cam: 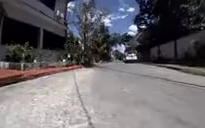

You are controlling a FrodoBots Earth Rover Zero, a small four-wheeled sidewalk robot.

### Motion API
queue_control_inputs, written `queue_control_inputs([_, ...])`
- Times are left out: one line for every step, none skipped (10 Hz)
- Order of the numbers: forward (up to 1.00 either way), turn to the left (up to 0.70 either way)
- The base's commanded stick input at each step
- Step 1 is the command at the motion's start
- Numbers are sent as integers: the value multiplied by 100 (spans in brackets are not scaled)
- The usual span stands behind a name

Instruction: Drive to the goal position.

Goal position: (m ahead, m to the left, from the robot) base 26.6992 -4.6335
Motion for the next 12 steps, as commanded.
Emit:
queue_control_inputs([100,0])
queue_control_inputs([100,0])
queue_control_inputs([100,0])
queue_control_inputs([100,0])
queue_control_inputs([100,0])
queue_control_inputs([100,0])
queue_control_inputs([100,0])
queue_control_inputs([100,0])
queue_control_inputs([100,-19])
queue_control_inputs([100,-28])
queue_control_inputs([100,-39])
queue_control_inputs([100,-40])
